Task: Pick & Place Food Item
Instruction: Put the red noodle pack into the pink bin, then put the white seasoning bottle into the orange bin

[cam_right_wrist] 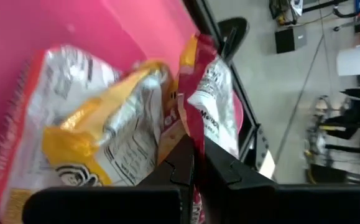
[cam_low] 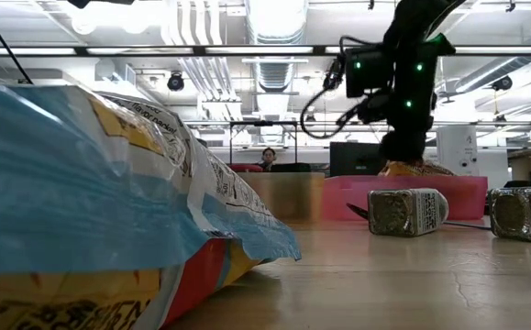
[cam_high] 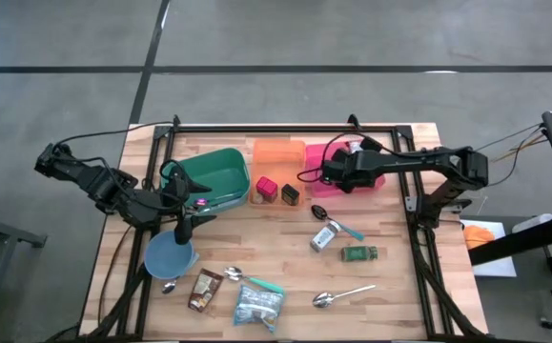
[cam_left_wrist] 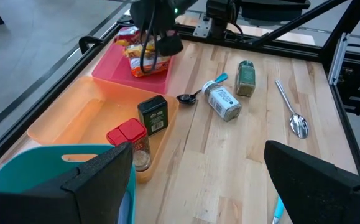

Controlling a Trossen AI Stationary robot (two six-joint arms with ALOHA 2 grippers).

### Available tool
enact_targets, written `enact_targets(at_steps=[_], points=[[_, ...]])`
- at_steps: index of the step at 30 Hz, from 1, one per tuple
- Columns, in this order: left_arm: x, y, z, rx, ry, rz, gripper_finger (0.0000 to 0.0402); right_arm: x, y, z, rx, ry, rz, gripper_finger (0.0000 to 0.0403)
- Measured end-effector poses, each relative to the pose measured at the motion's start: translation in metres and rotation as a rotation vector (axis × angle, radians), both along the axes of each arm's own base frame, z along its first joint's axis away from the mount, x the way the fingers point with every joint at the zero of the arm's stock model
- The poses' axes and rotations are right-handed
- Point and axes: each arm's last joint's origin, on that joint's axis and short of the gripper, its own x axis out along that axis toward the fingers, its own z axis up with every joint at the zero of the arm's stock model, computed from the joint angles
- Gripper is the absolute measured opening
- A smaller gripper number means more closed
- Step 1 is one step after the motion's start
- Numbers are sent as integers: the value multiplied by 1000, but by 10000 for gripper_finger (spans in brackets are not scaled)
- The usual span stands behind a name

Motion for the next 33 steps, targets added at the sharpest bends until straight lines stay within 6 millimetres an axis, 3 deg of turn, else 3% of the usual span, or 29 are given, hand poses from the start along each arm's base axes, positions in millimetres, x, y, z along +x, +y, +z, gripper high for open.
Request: enact_targets(at_steps=[12,25,33], points=[[0,0,0,-2,-1,1,363,-6,5,28,106,-280,-37,13],[0,0,0,-3,-1,2,363,-9,0,31,120,-344,-87,167],[0,0,0,-3,-1,2,363,-9,-3,37,62,-351,-97,197]])
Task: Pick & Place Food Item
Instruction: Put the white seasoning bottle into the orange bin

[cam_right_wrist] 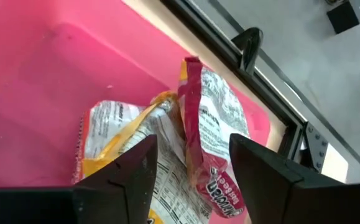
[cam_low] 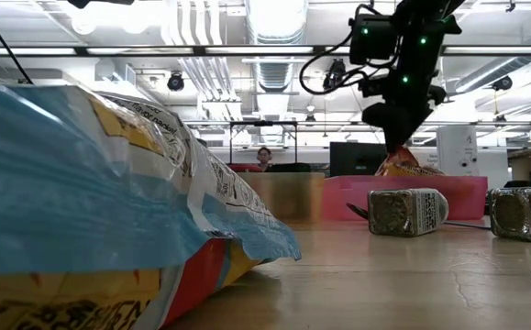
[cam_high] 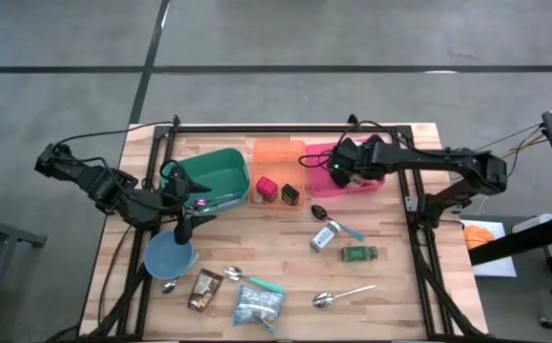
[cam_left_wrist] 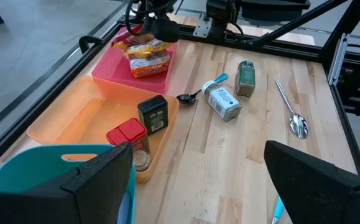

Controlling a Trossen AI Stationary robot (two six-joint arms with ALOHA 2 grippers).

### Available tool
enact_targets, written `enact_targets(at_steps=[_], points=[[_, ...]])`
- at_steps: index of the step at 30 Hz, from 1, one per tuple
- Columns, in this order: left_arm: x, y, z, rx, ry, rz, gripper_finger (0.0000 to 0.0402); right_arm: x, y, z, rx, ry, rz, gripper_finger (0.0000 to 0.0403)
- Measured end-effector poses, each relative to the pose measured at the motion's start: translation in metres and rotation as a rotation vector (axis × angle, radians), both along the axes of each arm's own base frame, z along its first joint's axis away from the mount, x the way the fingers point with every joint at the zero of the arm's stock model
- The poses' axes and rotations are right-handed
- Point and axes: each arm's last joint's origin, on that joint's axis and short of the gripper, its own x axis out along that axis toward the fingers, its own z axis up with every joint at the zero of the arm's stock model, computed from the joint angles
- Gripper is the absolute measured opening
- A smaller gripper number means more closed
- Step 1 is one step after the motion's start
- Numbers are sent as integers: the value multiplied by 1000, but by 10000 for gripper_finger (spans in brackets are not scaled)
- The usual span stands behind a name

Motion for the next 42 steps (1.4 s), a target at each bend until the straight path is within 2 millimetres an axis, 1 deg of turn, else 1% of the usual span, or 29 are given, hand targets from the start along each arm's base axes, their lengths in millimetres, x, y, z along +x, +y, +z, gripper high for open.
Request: enact_targets(at_steps=[4,8,13,16,21,27,34,38,42], points=[[0,0,0,0,1,0,363,2,3,10,-6,-37,10,198],[0,0,0,2,5,0,363,6,13,21,-12,-75,51,198],[0,0,-1,-6,5,5,363,8,30,37,2,-111,119,198],[0,0,-1,-18,3,12,363,10,41,46,58,-145,181,198],[0,0,-1,-18,4,13,363,16,64,51,147,-173,293,198],[0,0,-1,-18,4,13,363,16,93,44,176,-148,407,198],[0,0,-1,-18,4,13,363,17,130,23,264,-36,602,198],[0,0,-1,-18,4,13,363,22,144,10,287,23,657,198],[0,0,-1,-18,4,13,363,27,154,-3,289,88,698,198]])
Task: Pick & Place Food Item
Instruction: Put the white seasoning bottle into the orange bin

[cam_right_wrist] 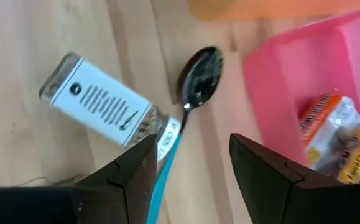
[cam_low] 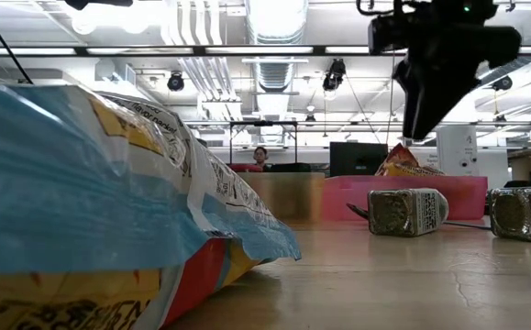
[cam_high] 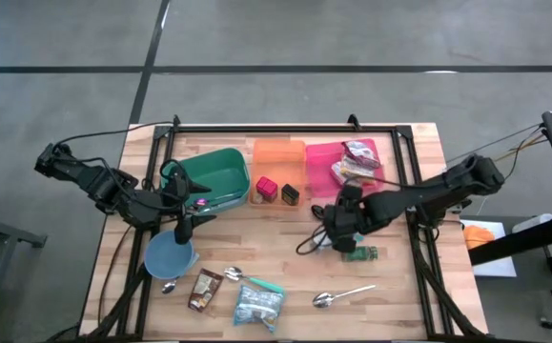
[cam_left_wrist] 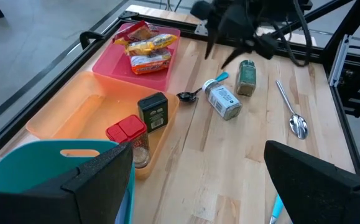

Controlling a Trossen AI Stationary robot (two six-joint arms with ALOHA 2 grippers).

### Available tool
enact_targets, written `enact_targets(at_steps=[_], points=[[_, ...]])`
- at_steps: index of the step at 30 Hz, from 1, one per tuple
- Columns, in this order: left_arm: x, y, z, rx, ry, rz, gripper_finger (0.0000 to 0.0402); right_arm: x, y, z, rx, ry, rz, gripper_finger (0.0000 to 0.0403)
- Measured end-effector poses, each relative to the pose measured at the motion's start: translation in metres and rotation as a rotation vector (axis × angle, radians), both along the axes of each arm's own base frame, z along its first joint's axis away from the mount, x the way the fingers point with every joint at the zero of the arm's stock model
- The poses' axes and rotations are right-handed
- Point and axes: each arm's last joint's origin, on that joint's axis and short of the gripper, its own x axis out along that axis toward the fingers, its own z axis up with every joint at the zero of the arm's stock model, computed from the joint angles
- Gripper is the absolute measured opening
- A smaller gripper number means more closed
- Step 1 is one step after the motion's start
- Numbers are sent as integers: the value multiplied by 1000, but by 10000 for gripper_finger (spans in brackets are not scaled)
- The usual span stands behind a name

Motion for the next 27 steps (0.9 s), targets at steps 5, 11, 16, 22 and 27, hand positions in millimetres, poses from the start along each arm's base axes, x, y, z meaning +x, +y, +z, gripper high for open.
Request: enact_targets(at_steps=[5,11,16,22,27], points=[[0,0,0,0,0,0,363,7,8,-19,2,103,95,198],[0,0,0,0,0,0,363,16,16,-40,-30,204,194,198],[0,0,0,0,0,0,363,29,23,-46,-51,237,280,198],[0,0,0,0,0,0,363,48,29,-50,-75,277,381,198],[0,0,0,0,1,0,363,62,35,-48,-90,307,455,198]])
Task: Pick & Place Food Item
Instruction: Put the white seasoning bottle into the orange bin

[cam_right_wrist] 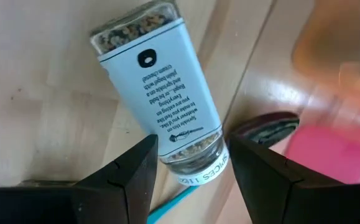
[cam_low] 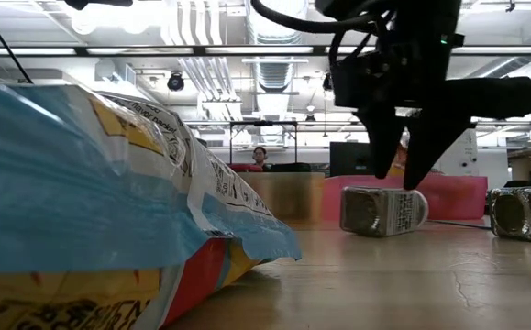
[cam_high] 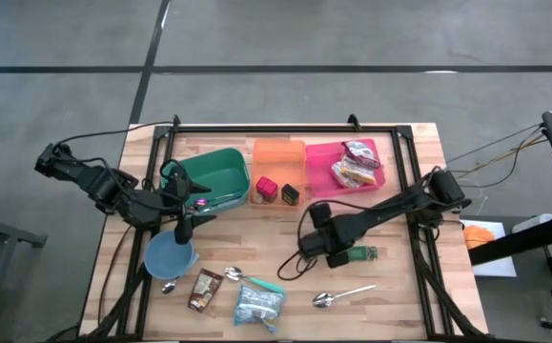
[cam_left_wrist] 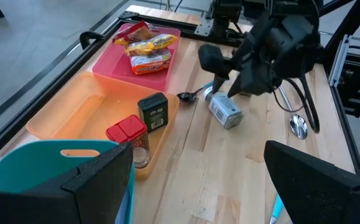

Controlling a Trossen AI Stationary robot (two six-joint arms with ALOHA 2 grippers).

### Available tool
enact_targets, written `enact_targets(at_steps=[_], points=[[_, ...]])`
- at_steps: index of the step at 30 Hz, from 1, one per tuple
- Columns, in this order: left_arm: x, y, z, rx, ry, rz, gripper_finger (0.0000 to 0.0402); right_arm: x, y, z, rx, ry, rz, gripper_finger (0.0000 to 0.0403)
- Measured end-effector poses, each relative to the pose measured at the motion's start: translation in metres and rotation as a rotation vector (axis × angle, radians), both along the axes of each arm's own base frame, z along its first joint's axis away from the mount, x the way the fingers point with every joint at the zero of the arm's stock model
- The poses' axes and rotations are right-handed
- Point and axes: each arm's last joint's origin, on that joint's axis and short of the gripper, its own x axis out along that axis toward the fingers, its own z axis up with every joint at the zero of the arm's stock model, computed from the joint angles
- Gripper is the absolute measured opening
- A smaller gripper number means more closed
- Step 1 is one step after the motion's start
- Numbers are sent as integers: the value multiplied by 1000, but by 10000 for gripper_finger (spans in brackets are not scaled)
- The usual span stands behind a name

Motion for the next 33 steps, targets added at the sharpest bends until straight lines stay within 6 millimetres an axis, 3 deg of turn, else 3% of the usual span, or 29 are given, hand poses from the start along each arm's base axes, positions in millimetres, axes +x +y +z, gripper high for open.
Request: enact_targets(at_steps=[12,33], points=[[1,-1,-5,-2,11,6,363,15,7,-13,-1,71,93,198],[1,-1,-5,-2,10,6,363,28,10,-1,34,-18,-25,198]])
